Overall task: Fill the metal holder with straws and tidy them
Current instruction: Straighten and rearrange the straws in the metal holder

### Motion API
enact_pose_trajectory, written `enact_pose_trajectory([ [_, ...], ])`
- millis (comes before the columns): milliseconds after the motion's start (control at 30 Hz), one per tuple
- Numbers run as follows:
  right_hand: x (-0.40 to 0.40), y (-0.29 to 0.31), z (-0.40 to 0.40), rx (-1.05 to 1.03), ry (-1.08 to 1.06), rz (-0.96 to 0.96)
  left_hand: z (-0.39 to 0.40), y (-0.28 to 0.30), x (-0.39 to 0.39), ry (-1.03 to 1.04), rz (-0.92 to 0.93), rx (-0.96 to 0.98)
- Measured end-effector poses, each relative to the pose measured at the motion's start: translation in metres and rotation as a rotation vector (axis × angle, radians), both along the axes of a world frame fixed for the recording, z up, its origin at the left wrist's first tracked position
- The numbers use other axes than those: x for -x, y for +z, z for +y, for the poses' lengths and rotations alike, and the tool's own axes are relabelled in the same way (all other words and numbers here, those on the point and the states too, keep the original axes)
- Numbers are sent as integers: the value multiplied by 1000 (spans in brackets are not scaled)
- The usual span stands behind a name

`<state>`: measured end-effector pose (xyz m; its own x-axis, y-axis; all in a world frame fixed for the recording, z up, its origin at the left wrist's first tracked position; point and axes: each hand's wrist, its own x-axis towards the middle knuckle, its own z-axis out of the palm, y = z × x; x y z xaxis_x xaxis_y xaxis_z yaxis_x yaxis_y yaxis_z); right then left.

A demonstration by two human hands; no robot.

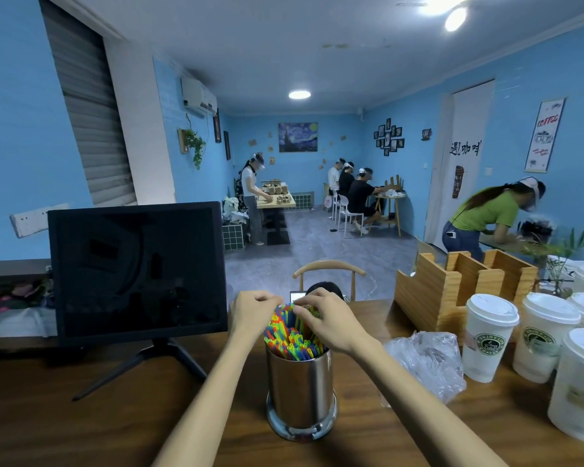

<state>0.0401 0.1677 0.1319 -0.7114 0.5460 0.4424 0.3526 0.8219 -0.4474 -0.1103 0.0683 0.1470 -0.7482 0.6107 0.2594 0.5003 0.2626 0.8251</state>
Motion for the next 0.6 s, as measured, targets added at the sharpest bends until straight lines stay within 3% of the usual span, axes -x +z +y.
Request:
enact_pose_trajectory([
  [200,-1,6,-2,42,26,89,-14,54,-13,-125,109,-549],
  [300,0,12,-6,19,22,87,-28,91,-26,-215,46,-767],
  [400,0,19,-6,116,56,252,-36,104,-30,-258,-93,-876],
  [600,-34,43,2,636,255,581,-35,67,-2,-121,-298,-857],
])
